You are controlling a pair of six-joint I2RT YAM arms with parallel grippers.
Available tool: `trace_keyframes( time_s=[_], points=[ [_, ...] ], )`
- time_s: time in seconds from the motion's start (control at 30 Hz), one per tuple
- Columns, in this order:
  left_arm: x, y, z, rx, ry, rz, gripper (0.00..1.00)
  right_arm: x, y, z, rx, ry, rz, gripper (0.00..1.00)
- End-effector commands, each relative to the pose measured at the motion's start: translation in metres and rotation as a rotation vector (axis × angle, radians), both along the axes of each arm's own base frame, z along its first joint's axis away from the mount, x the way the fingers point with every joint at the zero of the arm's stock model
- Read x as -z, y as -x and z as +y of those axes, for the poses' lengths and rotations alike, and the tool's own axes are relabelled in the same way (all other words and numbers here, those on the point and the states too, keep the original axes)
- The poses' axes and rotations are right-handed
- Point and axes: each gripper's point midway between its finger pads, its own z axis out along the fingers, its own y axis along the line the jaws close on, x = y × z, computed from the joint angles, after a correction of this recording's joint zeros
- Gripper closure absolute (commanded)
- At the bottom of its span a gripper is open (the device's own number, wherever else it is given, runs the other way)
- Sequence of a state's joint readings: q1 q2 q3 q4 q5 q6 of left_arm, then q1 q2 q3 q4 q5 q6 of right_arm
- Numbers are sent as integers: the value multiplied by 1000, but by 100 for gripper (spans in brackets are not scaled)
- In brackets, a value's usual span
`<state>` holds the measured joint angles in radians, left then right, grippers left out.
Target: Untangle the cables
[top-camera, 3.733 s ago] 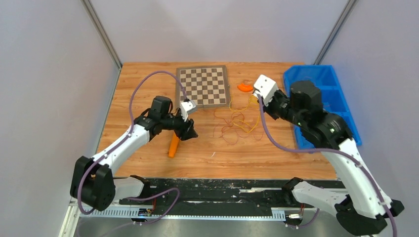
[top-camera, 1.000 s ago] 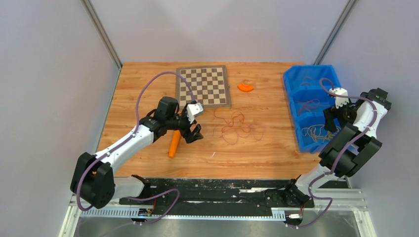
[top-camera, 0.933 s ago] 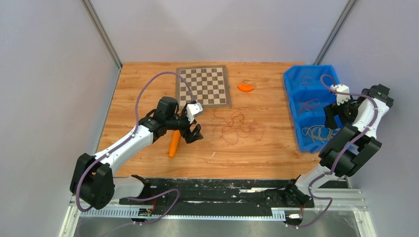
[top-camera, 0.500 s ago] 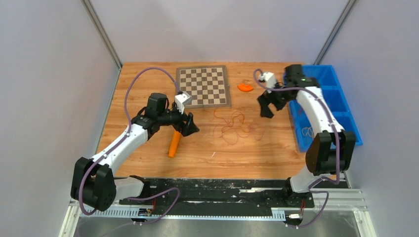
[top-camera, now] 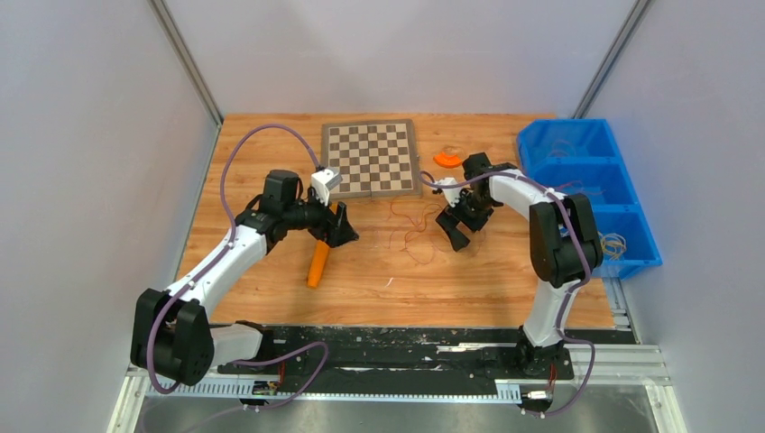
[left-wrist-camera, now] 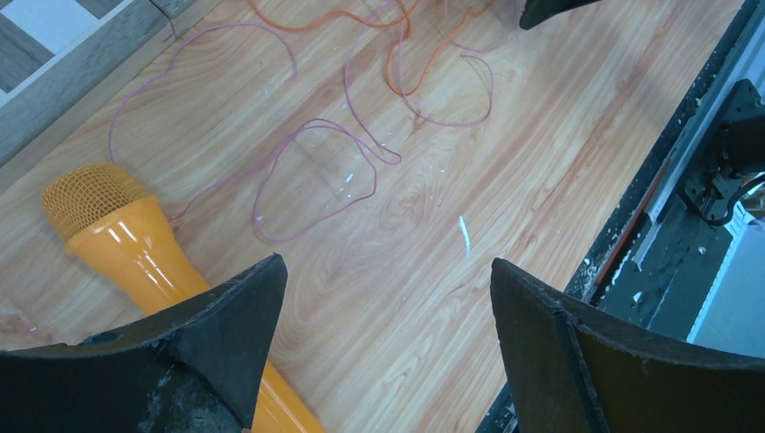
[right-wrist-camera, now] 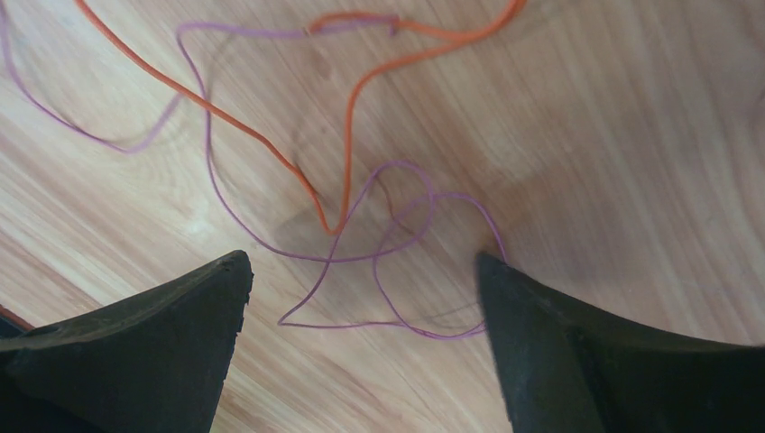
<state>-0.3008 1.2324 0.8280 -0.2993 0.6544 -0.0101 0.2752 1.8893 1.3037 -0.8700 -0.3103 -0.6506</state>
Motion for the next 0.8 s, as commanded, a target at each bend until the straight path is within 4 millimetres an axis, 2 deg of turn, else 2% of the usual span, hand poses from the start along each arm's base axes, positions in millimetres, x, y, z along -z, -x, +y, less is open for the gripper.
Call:
trace_keyframes(
  time_s=[0.0,0.07,0.13,0.2,0.27,0.3,0.33,0.37,0.4,0.53,0.6,0.7,0.77],
  points=[
    [-19,-4,-2,9,26,-44,9,4,2,-12,-21,47,-45,0],
    [-19,-5,-2,12,26,-50,9,17,12,-18,-24,70,-23,3],
    [-18,-5,-1,12,23,-53,9,27,22,-24,-33,90,-12,16],
    [-19,-5,0,8,22,-54,10,30,30,-31,-41,116,-14,40],
    [-19,-4,1,6,22,-55,10,19,36,-36,-49,122,-35,64],
    [-19,-3,1,6,23,-57,10,8,40,-36,-63,111,-43,77],
    [-19,-3,1,4,23,-59,10,-7,40,-33,-75,88,-67,91],
    [-20,-3,2,3,25,-64,10,-28,39,-29,-83,56,-98,99],
    [-19,-2,2,4,26,-67,10,-51,42,-25,-97,13,-112,100],
    [-21,-2,0,11,41,-86,11,-165,32,-14,-97,-158,-326,100],
    [-23,-2,-1,13,48,-94,11,-215,27,-14,-82,-201,-440,100],
    [-27,-5,-2,16,57,-109,11,-275,23,-20,-52,-226,-576,100],
    [-31,-8,-3,18,62,-123,11,-305,20,-25,-10,-249,-638,100]
  ],
)
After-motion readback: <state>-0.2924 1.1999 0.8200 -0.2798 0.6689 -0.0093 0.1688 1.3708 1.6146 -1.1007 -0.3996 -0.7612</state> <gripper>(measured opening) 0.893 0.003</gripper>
